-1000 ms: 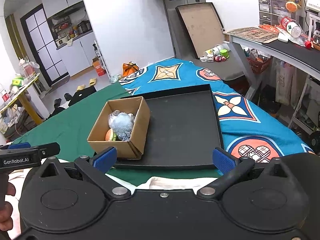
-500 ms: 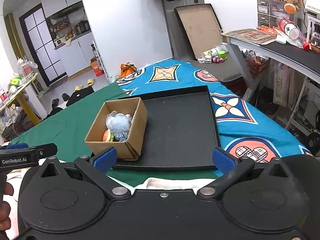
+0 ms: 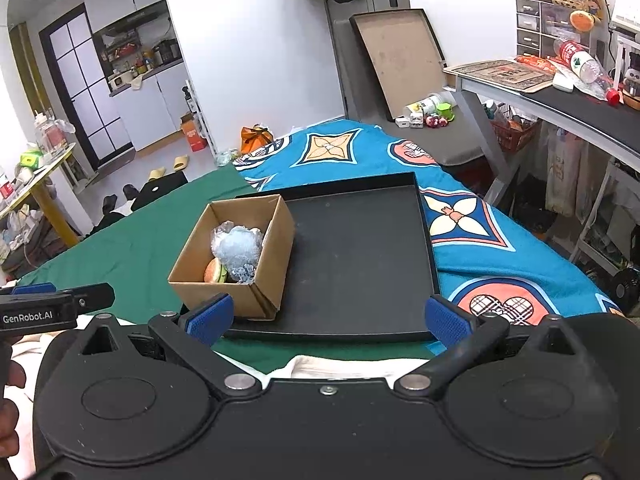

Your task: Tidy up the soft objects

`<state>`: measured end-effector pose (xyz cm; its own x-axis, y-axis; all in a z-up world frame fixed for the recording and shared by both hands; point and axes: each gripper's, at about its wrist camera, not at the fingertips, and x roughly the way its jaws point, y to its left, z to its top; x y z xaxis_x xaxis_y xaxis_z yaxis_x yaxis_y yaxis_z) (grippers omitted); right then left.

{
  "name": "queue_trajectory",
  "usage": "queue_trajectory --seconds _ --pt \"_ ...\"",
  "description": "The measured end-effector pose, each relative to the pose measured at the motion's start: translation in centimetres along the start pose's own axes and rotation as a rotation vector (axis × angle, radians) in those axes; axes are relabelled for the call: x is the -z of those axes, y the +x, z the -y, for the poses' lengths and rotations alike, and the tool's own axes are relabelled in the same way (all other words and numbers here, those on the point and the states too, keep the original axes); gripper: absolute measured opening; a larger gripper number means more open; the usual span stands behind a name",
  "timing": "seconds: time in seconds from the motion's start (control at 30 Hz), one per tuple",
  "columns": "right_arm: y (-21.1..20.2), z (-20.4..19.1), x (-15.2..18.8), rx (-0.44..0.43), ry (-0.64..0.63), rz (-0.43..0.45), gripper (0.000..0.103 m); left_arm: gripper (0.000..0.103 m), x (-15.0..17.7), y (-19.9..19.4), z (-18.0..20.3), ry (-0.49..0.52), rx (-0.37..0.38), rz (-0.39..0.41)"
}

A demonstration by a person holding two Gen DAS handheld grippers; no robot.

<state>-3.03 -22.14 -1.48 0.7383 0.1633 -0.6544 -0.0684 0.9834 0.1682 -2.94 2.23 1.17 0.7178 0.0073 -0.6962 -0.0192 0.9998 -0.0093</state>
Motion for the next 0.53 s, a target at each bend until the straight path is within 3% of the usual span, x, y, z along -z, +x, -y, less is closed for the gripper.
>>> queue_trajectory --seconds 0.53 --pt "0.70 0.33 -0.12 0.002 -0.002 -0.015 0.103 0.100 -0.01 0.61 0.49 0.005 0.004 0.006"
